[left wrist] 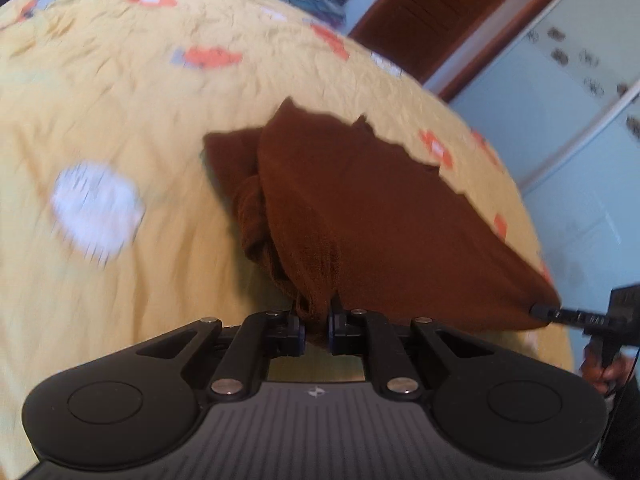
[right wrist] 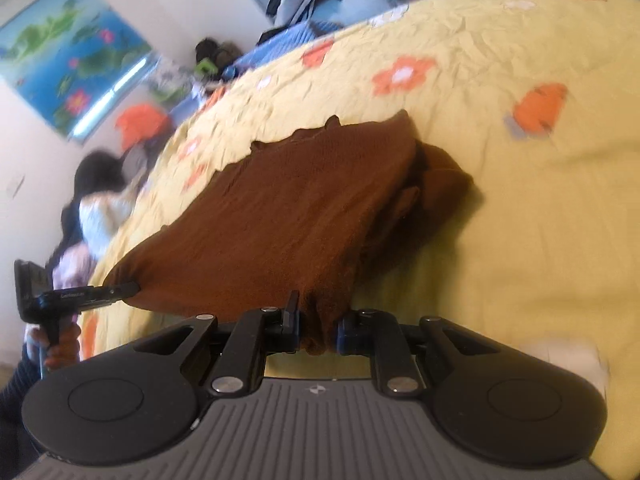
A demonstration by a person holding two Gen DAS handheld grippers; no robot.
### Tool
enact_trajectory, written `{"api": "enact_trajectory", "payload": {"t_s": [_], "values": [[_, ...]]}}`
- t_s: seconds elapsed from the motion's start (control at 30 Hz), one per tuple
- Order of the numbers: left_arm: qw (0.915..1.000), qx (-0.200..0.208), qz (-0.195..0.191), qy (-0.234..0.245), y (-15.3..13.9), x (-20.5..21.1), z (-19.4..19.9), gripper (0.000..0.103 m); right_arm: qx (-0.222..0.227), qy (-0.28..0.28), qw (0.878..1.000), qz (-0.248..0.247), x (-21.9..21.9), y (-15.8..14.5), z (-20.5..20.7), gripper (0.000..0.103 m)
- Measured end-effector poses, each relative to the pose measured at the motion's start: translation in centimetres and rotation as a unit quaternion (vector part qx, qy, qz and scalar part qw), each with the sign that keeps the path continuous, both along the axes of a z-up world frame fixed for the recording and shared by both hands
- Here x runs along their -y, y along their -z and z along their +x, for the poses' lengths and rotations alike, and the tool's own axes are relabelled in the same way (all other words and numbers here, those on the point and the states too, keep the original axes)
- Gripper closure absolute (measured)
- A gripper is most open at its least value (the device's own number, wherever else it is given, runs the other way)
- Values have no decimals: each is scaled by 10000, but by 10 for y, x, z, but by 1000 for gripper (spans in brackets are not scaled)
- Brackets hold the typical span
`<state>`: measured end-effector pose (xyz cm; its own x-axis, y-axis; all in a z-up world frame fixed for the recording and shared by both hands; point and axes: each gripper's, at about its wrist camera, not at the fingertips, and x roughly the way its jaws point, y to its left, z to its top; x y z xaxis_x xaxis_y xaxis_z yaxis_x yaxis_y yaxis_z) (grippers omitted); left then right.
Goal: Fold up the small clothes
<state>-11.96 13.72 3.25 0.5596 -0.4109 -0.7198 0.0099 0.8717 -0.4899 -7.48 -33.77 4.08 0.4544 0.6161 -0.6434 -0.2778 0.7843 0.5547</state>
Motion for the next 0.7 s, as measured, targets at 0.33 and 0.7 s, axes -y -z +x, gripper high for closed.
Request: {"api": "enact_trajectory", "payload": {"t_s": [0.33,0.7], "values": [[9669,1451,2034,-515,-67,-33,19,19,753,1150,9905,-88,25,-17,3,3],[9677,759,2398,167,14,90,189,67,633,1016,9872,-1056,-51,31,154,75]]}}
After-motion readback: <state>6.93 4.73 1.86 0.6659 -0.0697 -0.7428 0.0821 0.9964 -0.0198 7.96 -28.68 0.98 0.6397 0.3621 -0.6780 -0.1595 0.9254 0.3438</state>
